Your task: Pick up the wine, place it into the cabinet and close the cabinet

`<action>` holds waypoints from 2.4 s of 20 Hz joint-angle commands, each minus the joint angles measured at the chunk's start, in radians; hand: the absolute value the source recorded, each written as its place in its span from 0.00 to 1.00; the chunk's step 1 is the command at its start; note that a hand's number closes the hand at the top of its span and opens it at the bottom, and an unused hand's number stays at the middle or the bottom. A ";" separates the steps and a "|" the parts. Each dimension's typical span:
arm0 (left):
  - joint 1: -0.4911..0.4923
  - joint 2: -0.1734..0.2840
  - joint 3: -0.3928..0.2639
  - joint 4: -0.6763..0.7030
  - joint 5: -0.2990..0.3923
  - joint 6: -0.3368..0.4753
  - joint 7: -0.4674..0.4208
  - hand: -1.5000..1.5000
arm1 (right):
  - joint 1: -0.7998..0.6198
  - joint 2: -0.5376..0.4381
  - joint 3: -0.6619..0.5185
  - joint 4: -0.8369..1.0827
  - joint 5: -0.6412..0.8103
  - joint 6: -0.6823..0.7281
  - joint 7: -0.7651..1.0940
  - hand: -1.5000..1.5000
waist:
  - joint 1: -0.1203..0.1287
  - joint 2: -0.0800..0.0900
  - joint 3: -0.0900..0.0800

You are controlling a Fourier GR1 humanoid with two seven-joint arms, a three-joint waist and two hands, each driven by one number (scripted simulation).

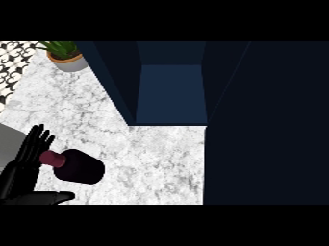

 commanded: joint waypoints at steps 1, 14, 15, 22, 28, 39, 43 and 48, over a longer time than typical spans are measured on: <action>-0.041 0.023 0.023 0.071 0.006 -0.020 -0.007 0.00 | -0.046 0.021 0.058 -0.052 0.044 -0.047 0.060 0.00 | 0.001 0.000 0.000; -0.125 0.006 0.006 0.466 -0.082 -0.042 -0.280 0.00 | -0.029 0.022 0.026 -0.044 0.029 -0.035 0.040 0.00 | 0.000 0.000 0.000; -0.213 0.045 0.026 0.488 -0.054 -0.053 -0.208 0.00 | 0.056 0.040 0.058 -0.050 0.046 0.004 -0.011 0.00 | -0.003 0.000 0.000; -0.229 0.029 0.012 0.581 -0.082 -0.017 -0.294 0.00 | 0.027 -0.009 -0.049 -0.044 -0.044 0.022 0.014 0.00 | -0.002 0.000 0.000; -0.275 0.044 0.037 0.785 -0.062 -0.087 -0.432 0.00 | -0.032 0.024 0.034 -0.009 0.068 -0.013 0.026 0.00 | 0.000 0.001 0.000; -0.313 0.076 0.033 0.956 -0.044 -0.177 -0.555 0.00 | -0.034 0.017 0.004 -0.030 0.019 -0.008 0.047 0.00 | -0.001 0.001 0.000; -0.339 0.030 0.014 0.909 -0.027 -0.149 -0.487 1.00 | -0.116 -0.019 -0.060 0.034 -0.012 -0.008 0.050 0.00 | 0.004 0.000 0.000; -0.353 0.044 -0.005 1.064 -0.073 -0.174 -0.615 1.00 | 0.041 0.048 0.033 -0.010 0.073 0.029 -0.036 0.00 | -0.005 0.001 0.000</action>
